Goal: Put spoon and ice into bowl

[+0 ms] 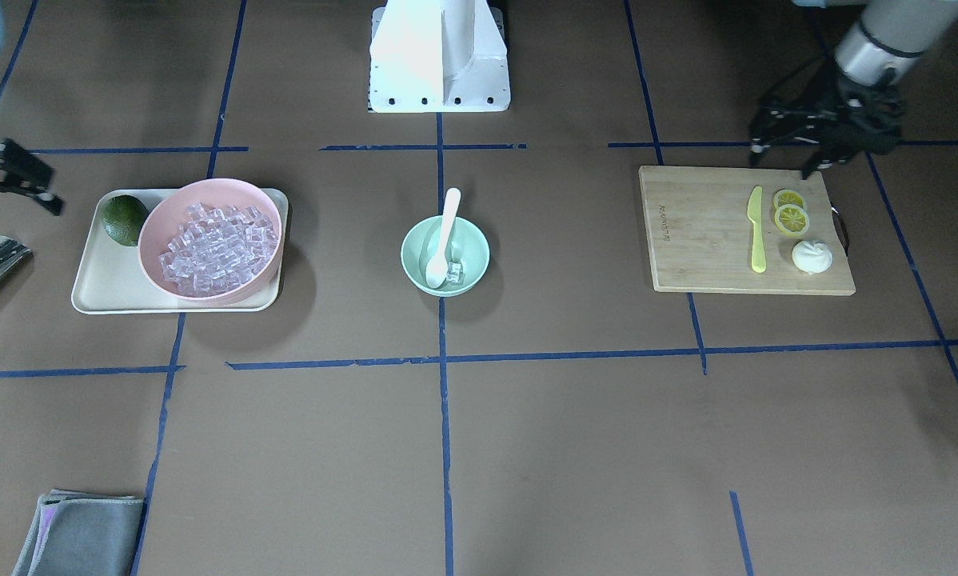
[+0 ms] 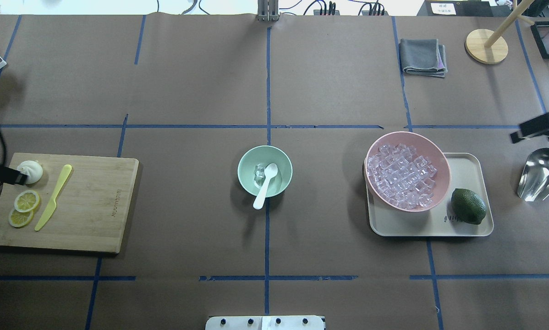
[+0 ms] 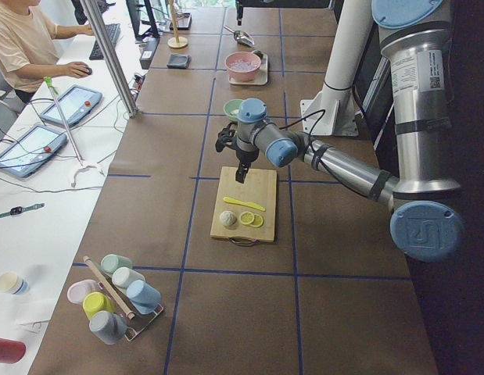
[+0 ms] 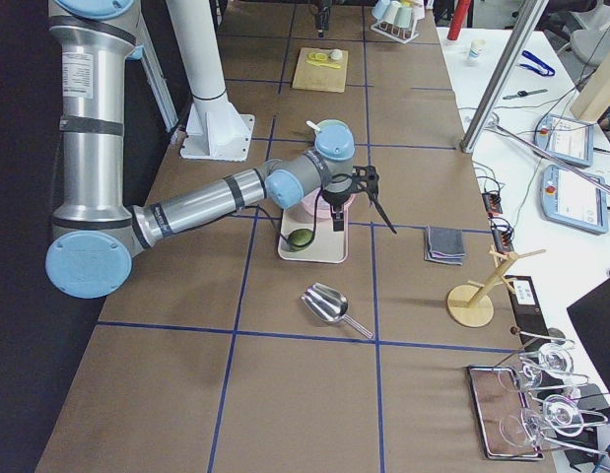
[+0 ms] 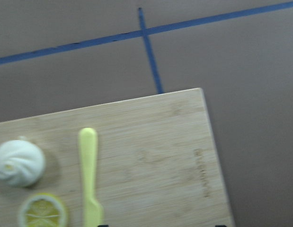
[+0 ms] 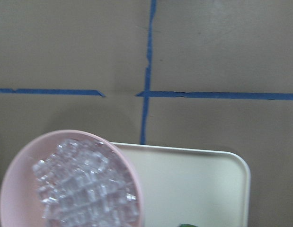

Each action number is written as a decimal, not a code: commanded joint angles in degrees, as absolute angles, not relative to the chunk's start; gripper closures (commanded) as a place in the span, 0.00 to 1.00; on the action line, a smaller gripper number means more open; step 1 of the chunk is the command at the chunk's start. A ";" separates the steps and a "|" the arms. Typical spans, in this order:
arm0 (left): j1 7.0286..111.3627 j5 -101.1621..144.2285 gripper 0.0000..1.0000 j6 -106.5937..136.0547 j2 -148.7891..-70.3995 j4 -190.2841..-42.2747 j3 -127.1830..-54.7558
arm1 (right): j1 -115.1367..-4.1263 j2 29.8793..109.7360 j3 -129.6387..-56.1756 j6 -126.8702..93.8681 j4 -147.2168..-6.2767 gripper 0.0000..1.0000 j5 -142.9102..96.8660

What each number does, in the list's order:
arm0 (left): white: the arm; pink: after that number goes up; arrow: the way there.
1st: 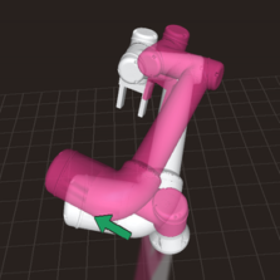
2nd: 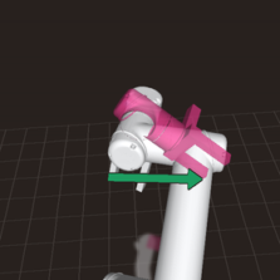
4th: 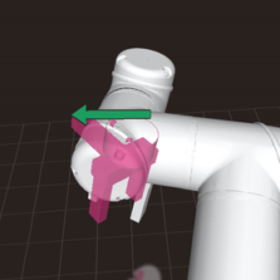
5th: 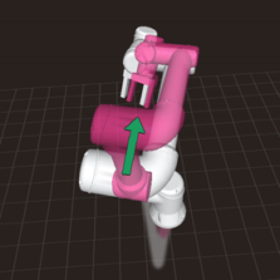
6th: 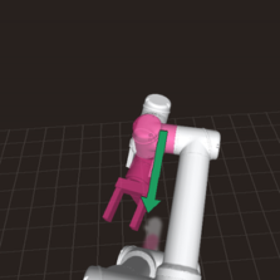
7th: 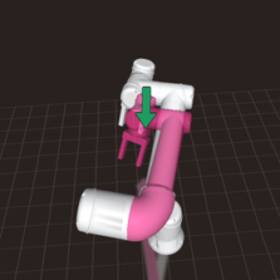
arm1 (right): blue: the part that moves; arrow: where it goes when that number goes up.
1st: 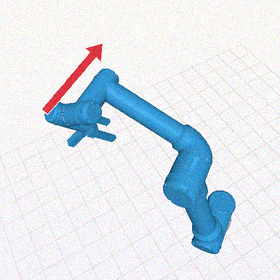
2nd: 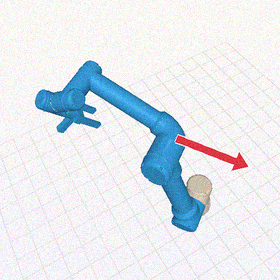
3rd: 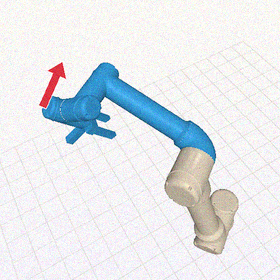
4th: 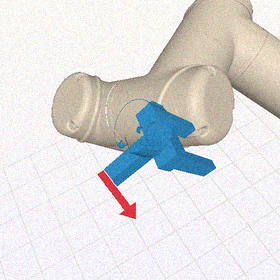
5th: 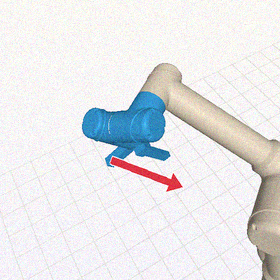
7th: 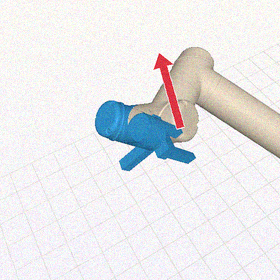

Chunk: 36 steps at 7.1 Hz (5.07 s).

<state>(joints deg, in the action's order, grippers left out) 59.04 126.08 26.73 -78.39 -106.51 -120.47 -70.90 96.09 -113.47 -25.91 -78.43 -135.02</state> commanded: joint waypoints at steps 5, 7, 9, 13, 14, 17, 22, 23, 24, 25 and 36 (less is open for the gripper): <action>82.88 136.67 0.14 -3.87 -75.05 -94.86 -110.30 | -87.27 98.52 -103.37 17.13 -94.04 0.01 -132.63; 82.97 136.67 0.09 -2.91 -75.85 -92.73 -110.30 | -87.28 98.61 -103.27 18.02 -94.13 0.01 -132.71; 82.71 136.23 0.07 2.97 -78.04 -92.90 -108.29 | -88.06 98.44 -102.14 18.89 -94.22 0.01 -132.80; 82.62 136.50 0.01 3.52 -81.02 -92.81 -103.03 | -90.52 98.61 -101.78 21.80 -96.15 0.01 -132.89; 82.62 136.58 0.01 5.17 -82.69 -92.81 -101.70 | -90.53 98.87 -101.60 21.80 -96.15 0.01 -132.89; 82.53 136.67 0.01 9.40 -84.02 -93.08 -101.78 | -90.44 98.53 -101.07 21.19 -96.06 0.01 -133.06; 82.62 136.67 0.01 9.14 -83.94 -93.07 -102.40 | -90.44 98.79 -101.42 21.01 -96.06 0.01 -133.33; 82.62 136.67 0.01 8.71 -83.76 -93.69 -101.52 | -90.44 98.70 -101.51 21.01 -96.06 0.01 -133.33; 82.53 136.67 0.01 7.57 -84.11 -93.26 -101.51 | -90.53 98.44 -101.34 21.01 -96.06 0.01 -133.33; 82.53 136.58 0.01 4.60 -84.29 -93.08 -99.95 | -90.53 97.92 -101.16 21.09 -96.06 0.01 -133.33; 84.29 136.50 0.00 2.20 -83.94 -90.97 -100.46 | -90.97 97.82 -99.49 21.18 -95.54 0.01 -132.89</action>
<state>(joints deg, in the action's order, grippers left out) 84.35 136.67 2.25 -84.34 -91.02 -100.13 -91.01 97.76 -99.50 21.32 -95.62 -132.88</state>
